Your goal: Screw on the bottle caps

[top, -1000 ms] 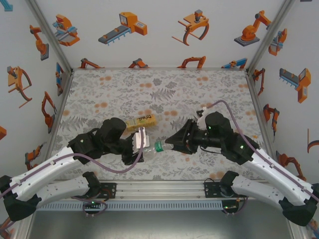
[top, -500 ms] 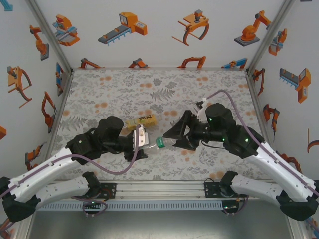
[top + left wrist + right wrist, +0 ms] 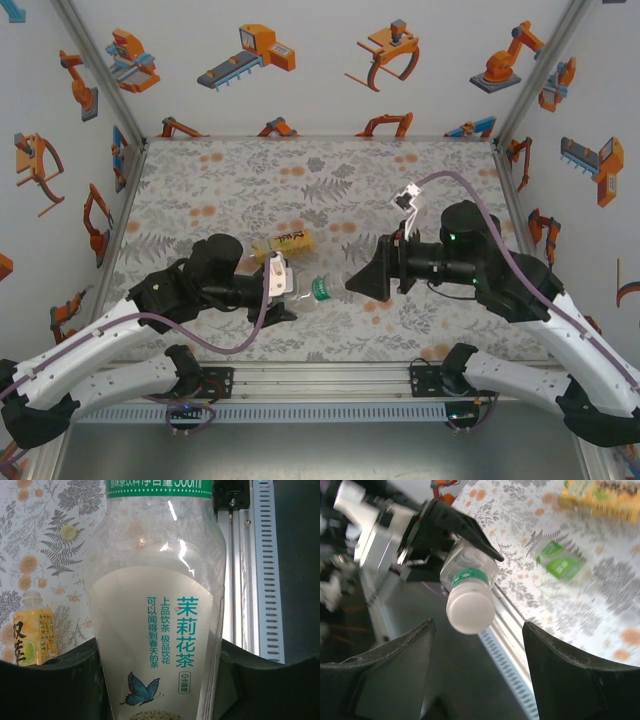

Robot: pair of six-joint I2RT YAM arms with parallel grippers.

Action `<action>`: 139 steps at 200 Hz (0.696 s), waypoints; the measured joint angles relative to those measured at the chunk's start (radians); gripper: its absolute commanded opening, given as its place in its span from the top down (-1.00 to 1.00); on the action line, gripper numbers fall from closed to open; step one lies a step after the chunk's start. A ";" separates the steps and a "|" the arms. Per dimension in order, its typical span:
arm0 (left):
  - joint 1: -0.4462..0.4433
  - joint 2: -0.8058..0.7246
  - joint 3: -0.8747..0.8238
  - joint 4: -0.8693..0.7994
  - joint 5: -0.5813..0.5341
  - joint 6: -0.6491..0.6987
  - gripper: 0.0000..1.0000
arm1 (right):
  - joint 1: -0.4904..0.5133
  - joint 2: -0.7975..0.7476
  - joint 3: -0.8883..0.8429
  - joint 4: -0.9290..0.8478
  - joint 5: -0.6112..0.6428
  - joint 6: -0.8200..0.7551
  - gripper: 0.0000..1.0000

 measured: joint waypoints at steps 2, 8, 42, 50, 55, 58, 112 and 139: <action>0.000 0.000 0.000 0.000 0.000 0.000 1.00 | 0.000 -0.002 0.000 0.002 -0.010 -0.025 -0.29; 0.000 0.000 0.000 -0.001 0.002 -0.001 1.00 | 0.000 -0.007 0.000 0.006 -0.039 -0.086 -0.30; 0.000 -0.005 0.006 -0.013 0.000 -0.004 1.00 | 0.001 -0.002 0.014 0.011 -0.145 -0.321 -0.23; 0.000 -0.010 0.006 -0.016 -0.011 -0.004 1.00 | 0.001 0.008 0.021 0.015 -0.143 -0.323 -0.26; 0.000 -0.012 0.006 -0.018 -0.020 -0.004 1.00 | 0.001 0.014 0.024 0.021 -0.135 -0.313 -0.28; 0.000 -0.014 0.006 -0.018 -0.026 -0.003 1.00 | 0.001 0.018 0.025 0.025 -0.127 -0.301 -0.29; 0.000 -0.051 0.010 -0.039 -0.185 0.043 1.00 | 0.001 0.071 0.024 0.063 0.093 0.173 -0.37; 0.000 -0.046 0.010 -0.053 -0.235 0.076 1.00 | 0.001 0.071 0.003 0.066 0.131 0.446 -0.28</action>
